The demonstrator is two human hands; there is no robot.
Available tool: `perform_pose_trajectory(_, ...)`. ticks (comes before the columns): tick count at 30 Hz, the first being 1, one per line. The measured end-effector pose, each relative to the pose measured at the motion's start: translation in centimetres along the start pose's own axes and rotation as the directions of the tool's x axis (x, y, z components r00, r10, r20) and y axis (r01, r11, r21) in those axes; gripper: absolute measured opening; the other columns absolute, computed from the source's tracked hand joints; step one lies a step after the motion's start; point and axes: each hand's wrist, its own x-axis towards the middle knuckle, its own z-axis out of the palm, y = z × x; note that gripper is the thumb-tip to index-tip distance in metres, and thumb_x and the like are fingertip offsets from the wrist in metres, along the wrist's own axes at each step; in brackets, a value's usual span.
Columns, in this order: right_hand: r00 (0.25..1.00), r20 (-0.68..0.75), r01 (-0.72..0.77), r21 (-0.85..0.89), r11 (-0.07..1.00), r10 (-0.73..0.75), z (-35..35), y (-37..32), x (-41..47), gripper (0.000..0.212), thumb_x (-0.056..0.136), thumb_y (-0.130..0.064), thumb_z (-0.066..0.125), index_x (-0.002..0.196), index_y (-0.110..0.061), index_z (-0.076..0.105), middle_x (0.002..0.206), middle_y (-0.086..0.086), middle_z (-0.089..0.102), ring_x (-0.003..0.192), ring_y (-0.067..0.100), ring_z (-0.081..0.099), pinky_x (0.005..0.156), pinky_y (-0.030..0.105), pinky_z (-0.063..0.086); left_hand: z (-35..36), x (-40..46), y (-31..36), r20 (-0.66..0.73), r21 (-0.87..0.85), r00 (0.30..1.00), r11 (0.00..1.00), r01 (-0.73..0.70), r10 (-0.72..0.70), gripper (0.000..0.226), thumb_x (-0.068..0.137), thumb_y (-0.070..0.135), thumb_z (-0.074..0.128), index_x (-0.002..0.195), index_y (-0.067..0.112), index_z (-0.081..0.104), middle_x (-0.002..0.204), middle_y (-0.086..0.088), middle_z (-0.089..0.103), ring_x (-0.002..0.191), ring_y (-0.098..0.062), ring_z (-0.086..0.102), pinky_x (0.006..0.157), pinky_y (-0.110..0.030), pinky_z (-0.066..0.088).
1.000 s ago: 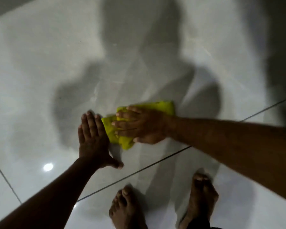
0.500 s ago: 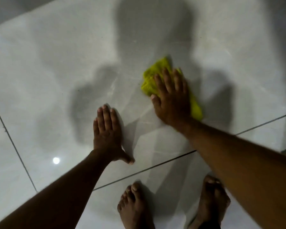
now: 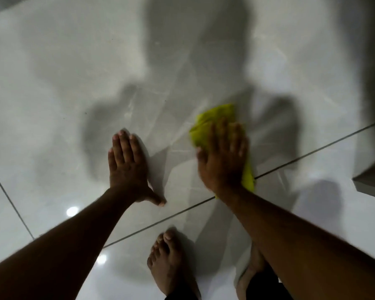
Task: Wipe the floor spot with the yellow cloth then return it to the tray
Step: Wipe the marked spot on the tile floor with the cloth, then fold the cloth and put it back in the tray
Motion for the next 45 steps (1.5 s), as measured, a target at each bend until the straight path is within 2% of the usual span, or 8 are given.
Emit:
perform_pose_trajectory(3,0.647,0.185,0.745,0.055,0.665,-0.74,-0.1,3.3,-2.2,0.066,0.098,-0.048,0.039,0.156,-0.024,0.019,0.166,0.007,0.017,0.153,0.037,0.008,0.12,0.059,0.018,-0.1,0.0,0.1,-0.007,0.013,1.0,1.0,0.014,-0.014,0.193,0.002,0.089,0.065,0.137,0.006,-0.043,0.147,-0.021,-0.045,0.138,-0.038,-0.04,0.115,-0.051,-0.016)
perform_pose_trajectory(7,0.2,0.36,0.96,0.112,0.255,-0.911,-2.1,7.7,0.5,0.072,0.092,-0.049,0.049,0.154,-0.027,0.02,0.166,0.003,0.017,0.153,0.032,0.01,0.122,0.057,0.017,-0.5,-0.3,0.6,0.01,0.046,0.999,0.998,0.048,-0.048,0.192,0.003,0.088,0.068,0.134,0.005,-0.045,0.152,-0.025,-0.039,0.137,-0.037,-0.041,0.116,-0.052,-0.014)
perform_pose_trajectory(10,0.362,0.399,0.895,0.102,0.433,-0.843,-3.8,6.7,-1.6,0.07,0.09,-0.054,0.045,0.152,-0.027,0.027,0.165,0.005,0.022,0.152,0.034,0.014,0.122,0.06,0.015,-1.1,-0.8,1.6,0.007,0.06,0.994,0.992,0.108,-0.108,0.193,0.006,0.079,0.077,0.135,0.004,-0.045,0.154,-0.023,-0.036,0.141,-0.036,-0.037,0.114,-0.055,-0.014)
perform_pose_trajectory(14,0.968,0.192,0.152,0.07,0.986,-0.163,-5.8,6.2,-5.7,0.064,0.092,-0.035,0.057,0.148,-0.008,0.039,0.154,0.023,0.038,0.142,0.043,0.034,0.113,0.059,0.032,-0.8,-2.4,3.3,-0.064,0.055,0.973,0.973,0.224,-0.221,0.187,0.015,0.067,0.088,0.142,0.0,-0.033,0.158,-0.025,-0.025,0.147,-0.039,-0.024,0.115,-0.053,-0.011)
perform_pose_trajectory(17,0.881,0.271,-0.427,0.105,0.898,0.388,-7.2,6.3,-6.8,0.083,0.085,-0.032,0.071,0.149,0.002,0.03,0.144,0.03,0.042,0.128,0.048,0.042,0.104,0.054,0.038,-0.2,-4.1,3.7,-0.131,0.041,0.963,0.969,0.243,-0.236,0.177,0.026,0.065,0.089,0.145,-0.003,-0.022,0.159,-0.029,-0.015,0.148,-0.041,-0.016,0.117,-0.052,-0.006)
perform_pose_trajectory(22,0.751,0.411,-0.653,0.338,0.678,0.518,-9.9,4.6,-4.4,0.054,0.078,-0.011,0.072,0.128,0.0,0.055,0.127,0.025,0.061,0.119,0.039,0.056,0.099,0.042,0.044,0.0,-7.6,4.4,-0.139,0.006,0.984,0.994,0.113,-0.111,0.15,0.053,0.056,0.087,0.148,-0.007,-0.011,0.159,-0.033,-0.008,0.148,-0.044,-0.01,0.119,-0.051,-0.003)
perform_pose_trajectory(39,0.983,0.128,-0.183,0.618,0.765,0.132,-65.3,-14.5,-6.6,0.051,0.082,-0.01,0.077,0.126,-0.015,0.05,0.102,0.006,0.076,0.096,0.026,0.071,0.074,0.027,0.052,-39.5,-40.4,10.3,-0.266,-0.446,0.963,0.88,-0.166,0.047,0.145,0.061,0.045,0.088,0.151,0.004,-0.017,0.162,-0.02,-0.016,0.15,-0.032,-0.013,0.123,-0.046,0.009)
perform_pose_trajectory(45,0.994,0.008,0.068,0.722,0.689,-0.107,-85.2,-17.4,-9.5,0.067,0.075,-0.006,0.083,0.127,-0.025,0.046,0.112,0.001,0.069,0.097,0.012,0.066,0.08,0.016,0.053,-52.1,-53.3,9.3,-0.325,-0.79,0.922,0.476,-0.386,0.209,0.111,0.06,0.009,0.092,0.149,0.02,0.026,0.141,-0.012,0.048,0.125,-0.016,0.056,0.095,-0.042,0.055)
